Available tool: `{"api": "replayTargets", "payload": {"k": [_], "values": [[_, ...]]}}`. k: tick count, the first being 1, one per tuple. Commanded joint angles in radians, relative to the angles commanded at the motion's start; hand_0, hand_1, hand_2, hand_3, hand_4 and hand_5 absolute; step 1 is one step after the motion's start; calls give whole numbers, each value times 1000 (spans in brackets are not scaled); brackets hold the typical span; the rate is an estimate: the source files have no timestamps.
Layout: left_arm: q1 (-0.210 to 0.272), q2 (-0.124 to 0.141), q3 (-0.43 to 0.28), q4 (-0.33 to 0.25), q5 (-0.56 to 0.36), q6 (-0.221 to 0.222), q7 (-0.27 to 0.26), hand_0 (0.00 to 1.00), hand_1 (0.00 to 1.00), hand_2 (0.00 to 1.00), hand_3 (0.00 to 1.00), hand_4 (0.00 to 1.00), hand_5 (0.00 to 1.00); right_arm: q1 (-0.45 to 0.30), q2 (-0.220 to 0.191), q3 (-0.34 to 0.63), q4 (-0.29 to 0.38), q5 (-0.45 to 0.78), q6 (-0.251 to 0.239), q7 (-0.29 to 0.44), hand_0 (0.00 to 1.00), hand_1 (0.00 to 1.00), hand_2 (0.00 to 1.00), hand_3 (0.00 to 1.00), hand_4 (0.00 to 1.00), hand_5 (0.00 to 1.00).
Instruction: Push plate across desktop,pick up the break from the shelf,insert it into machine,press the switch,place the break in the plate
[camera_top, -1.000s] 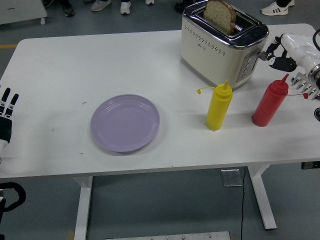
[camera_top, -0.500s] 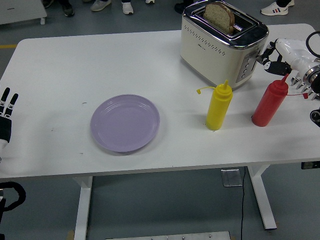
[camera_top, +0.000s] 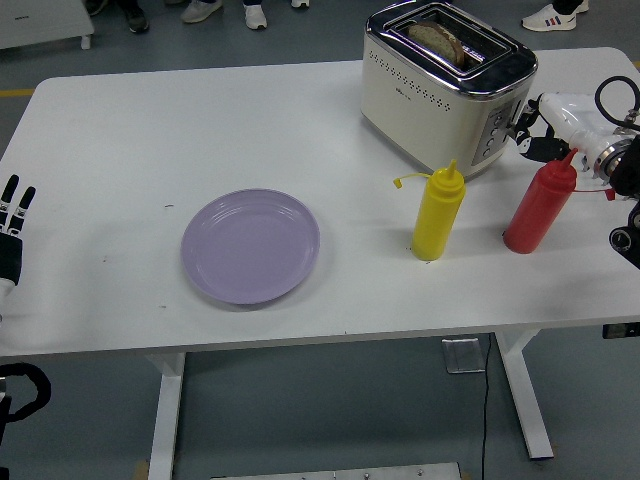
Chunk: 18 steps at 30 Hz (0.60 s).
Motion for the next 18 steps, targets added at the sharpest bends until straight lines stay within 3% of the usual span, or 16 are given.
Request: {"api": "replayTargets", "payload": {"k": [18], "values": [[3, -1, 3, 1, 0, 1, -1, 816, 856, 916, 844, 647, 998, 0, 13, -4, -23, -7, -1, -10, 345, 429, 611, 555, 285, 500]]}}
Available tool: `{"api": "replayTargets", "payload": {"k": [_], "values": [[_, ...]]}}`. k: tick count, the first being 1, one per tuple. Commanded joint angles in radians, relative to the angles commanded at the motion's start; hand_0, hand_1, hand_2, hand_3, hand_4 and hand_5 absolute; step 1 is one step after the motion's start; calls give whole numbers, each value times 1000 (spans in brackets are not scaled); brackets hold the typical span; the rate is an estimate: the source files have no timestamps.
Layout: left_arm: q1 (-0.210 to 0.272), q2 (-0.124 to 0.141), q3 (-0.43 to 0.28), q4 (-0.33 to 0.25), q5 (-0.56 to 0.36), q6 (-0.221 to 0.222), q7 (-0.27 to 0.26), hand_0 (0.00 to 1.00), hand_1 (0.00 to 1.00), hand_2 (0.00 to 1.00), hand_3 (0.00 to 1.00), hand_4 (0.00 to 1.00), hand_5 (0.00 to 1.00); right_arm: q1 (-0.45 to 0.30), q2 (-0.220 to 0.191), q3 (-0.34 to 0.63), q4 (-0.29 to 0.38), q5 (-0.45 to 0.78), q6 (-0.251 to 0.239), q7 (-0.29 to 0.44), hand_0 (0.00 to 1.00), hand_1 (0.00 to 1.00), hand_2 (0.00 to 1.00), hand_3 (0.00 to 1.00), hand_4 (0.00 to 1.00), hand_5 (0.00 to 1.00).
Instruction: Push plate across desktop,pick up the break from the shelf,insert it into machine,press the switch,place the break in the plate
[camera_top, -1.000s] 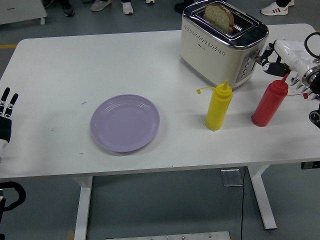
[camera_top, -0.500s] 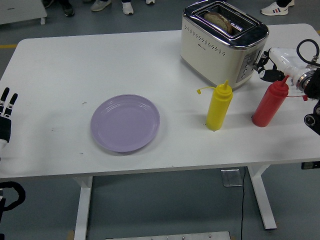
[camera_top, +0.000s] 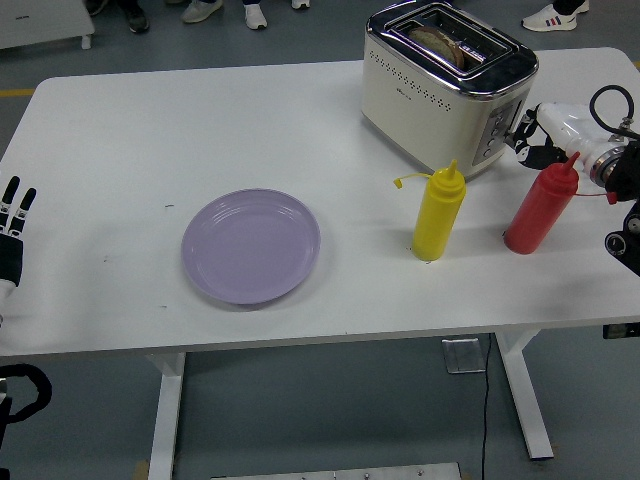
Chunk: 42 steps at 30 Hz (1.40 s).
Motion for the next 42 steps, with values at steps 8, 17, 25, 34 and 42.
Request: {"api": "replayTargets", "payload": {"k": [8, 17, 25, 34, 42], "values": [[1, 0, 2, 0, 0, 0, 0, 816, 857, 916, 844, 647, 998, -6, -1, 56, 9, -20, -9, -10, 346, 433, 610, 555, 287, 485], [1, 0, -1, 0, 1, 1, -1, 816, 857, 916, 844, 647, 998, -30, -17, 180, 41, -22, -21, -58, 438, 508, 678, 642, 362, 435], [0, 0, -1, -1, 0, 2, -1, 816, 856, 916, 844, 648, 998, -50, -18, 290, 71, 69, -75, -78, 635, 679, 846, 893, 599, 510], [-1, 0, -2, -1, 0, 2, -1, 816, 857, 916, 843, 647, 998, -52, -12, 325, 101, 267, -147, 6, 858, 850, 983, 998, 778, 513], [-3, 1, -6, -2, -1, 3, -2, 816, 857, 916, 843, 647, 998, -6, 9, 315, 107, 395, -151, 27, 869, 859, 967, 998, 803, 516]]}}
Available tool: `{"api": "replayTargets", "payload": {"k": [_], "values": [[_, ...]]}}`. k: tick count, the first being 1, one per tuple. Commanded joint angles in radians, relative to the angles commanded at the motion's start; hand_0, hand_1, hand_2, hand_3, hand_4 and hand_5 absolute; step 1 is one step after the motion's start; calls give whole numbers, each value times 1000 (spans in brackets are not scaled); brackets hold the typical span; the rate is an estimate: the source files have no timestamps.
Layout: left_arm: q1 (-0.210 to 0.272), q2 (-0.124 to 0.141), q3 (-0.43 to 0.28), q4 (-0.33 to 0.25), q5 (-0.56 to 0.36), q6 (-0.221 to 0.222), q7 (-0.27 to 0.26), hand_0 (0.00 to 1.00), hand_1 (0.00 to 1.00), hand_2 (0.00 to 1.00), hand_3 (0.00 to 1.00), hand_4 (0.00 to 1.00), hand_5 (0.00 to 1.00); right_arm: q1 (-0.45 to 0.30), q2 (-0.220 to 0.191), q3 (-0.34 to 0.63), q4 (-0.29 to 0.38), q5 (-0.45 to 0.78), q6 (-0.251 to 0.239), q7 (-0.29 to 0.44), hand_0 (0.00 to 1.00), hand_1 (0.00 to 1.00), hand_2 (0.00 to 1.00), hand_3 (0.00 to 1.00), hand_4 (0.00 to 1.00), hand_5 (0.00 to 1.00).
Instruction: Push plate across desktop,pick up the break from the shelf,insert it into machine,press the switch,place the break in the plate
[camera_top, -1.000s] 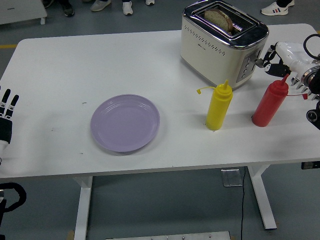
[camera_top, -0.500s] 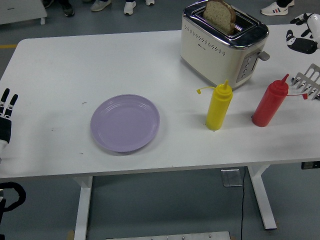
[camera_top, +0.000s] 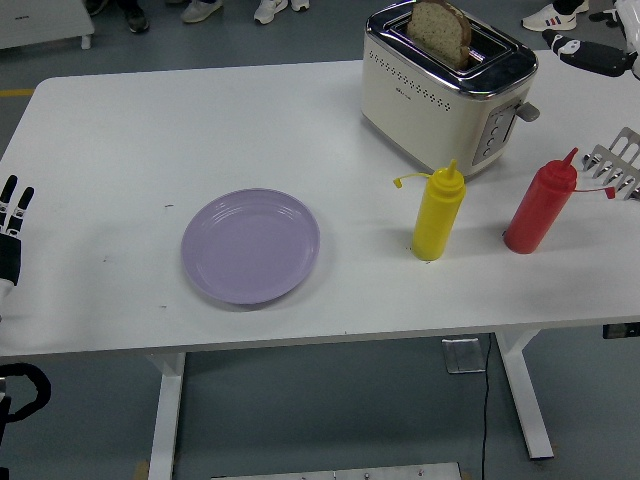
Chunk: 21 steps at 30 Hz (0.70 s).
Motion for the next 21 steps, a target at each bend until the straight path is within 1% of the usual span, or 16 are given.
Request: {"api": "replayTargets", "payload": {"k": [1, 2, 5, 7, 8, 9, 13, 14, 19, 21], "values": [[0, 0, 0, 0, 0, 0, 0, 816, 857, 916, 843, 647, 998, 15, 5, -4, -2, 12, -1, 3, 869, 859, 967, 998, 803, 516], [0, 0, 0, 0, 0, 0, 0, 816, 857, 916, 843, 647, 998, 31, 11, -11, -6, 16, -1, 5, 880, 866, 946, 988, 814, 512], [-1, 1, 0, 0, 0, 0, 0, 816, 857, 916, 843, 647, 998, 73, 27, -29, -21, 19, 4, 8, 880, 866, 946, 988, 814, 512], [-1, 1, 1, 0, 0, 0, 0, 816, 857, 916, 843, 647, 998, 108, 42, -48, -43, 15, 10, 9, 880, 866, 946, 988, 814, 512], [-1, 1, 1, 0, 0, 0, 0, 816, 857, 916, 843, 647, 998, 124, 48, -56, -53, 13, 12, 9, 884, 865, 933, 960, 823, 497], [-1, 1, 1, 0, 0, 0, 0, 816, 857, 916, 843, 647, 998, 137, 54, -64, -63, 11, 15, 9, 884, 865, 933, 960, 823, 497], [-1, 2, 1, 1, 0, 0, 0, 816, 857, 916, 843, 647, 998, 210, 94, -110, -132, 8, 44, 2, 884, 865, 933, 960, 823, 497], [-1, 2, 1, 1, 0, 0, 0, 816, 857, 916, 843, 647, 998, 227, 105, -122, -150, 9, 53, 0, 885, 865, 922, 944, 826, 495], [0, 4, 0, 1, 0, 0, -1, 816, 857, 916, 843, 647, 998, 299, 154, -176, -242, 5, 89, -9, 885, 865, 922, 944, 826, 495], [0, 4, 0, 1, 0, 0, -1, 816, 856, 916, 842, 647, 998, 320, 170, -194, -278, 0, 100, -12, 879, 858, 903, 934, 825, 495]]}}
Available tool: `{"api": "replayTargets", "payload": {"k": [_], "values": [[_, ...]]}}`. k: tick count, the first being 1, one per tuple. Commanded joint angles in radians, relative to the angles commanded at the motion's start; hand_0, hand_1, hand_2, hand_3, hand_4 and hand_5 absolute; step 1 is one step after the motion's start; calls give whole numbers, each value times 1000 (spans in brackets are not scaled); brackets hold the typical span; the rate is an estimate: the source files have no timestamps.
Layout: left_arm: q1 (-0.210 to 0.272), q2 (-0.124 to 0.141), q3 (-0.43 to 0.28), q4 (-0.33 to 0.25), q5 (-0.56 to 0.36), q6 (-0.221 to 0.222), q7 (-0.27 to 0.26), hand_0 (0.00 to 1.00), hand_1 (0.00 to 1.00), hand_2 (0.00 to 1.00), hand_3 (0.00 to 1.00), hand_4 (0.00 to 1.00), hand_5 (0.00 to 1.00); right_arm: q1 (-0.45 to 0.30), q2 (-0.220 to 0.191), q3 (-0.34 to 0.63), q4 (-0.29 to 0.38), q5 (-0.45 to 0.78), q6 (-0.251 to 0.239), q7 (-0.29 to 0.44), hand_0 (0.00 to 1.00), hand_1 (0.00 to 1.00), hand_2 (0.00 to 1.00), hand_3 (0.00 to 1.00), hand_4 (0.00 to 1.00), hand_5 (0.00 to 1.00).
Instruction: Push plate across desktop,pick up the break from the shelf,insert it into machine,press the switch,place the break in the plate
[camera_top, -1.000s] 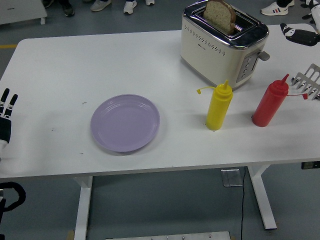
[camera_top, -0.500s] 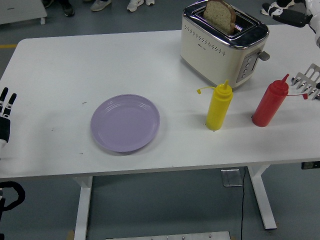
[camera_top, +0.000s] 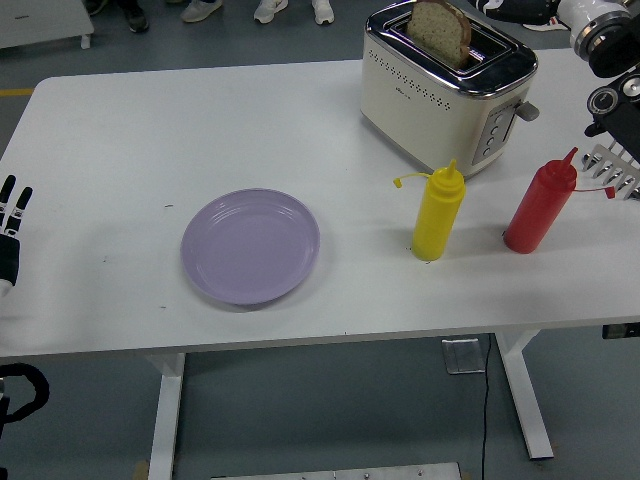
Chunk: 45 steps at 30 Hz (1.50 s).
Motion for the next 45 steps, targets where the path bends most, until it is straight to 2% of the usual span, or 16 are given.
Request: {"api": "replayTargets", "payload": {"k": [8, 21, 22, 23, 28, 29, 40, 41, 45], "values": [[2, 4, -3, 0, 0, 0, -1, 816, 856, 916, 842, 647, 998, 75, 73, -63, -139, -33, 30, -13, 866, 829, 886, 924, 824, 494], [-1, 7, -2, 1, 0, 0, -1, 816, 857, 916, 842, 647, 998, 161, 166, -137, -316, -64, 59, -25, 828, 801, 851, 896, 830, 494], [-2, 8, -2, 1, 0, 0, -1, 816, 857, 916, 842, 647, 998, 165, 170, -140, -325, -65, 60, -26, 828, 801, 851, 896, 830, 494], [-2, 8, -3, 1, 0, 0, -2, 816, 857, 916, 842, 647, 998, 171, 176, -143, -336, -66, 61, -26, 777, 776, 805, 864, 831, 494], [-4, 9, -5, 1, 0, 0, -2, 816, 857, 916, 842, 647, 998, 192, 201, -166, -381, -69, 64, -28, 777, 776, 805, 864, 831, 494], [-4, 9, -5, 1, 0, 0, -2, 815, 857, 916, 842, 647, 998, 197, 207, -172, -391, -69, 64, -29, 677, 709, 747, 838, 828, 489], [-8, 9, -5, 2, -1, 0, -3, 815, 857, 916, 842, 647, 998, 236, 265, -230, -485, -70, 67, -31, 634, 675, 709, 818, 821, 478], [-9, 9, -5, 2, -1, 0, -3, 815, 857, 916, 842, 647, 998, 240, 269, -236, -491, -71, 67, -31, 551, 610, 647, 786, 809, 461], [-11, 10, -5, 2, -1, 0, -3, 815, 857, 916, 842, 647, 998, 251, 286, -256, -515, -76, 58, -27, 551, 610, 647, 786, 809, 461]]}}
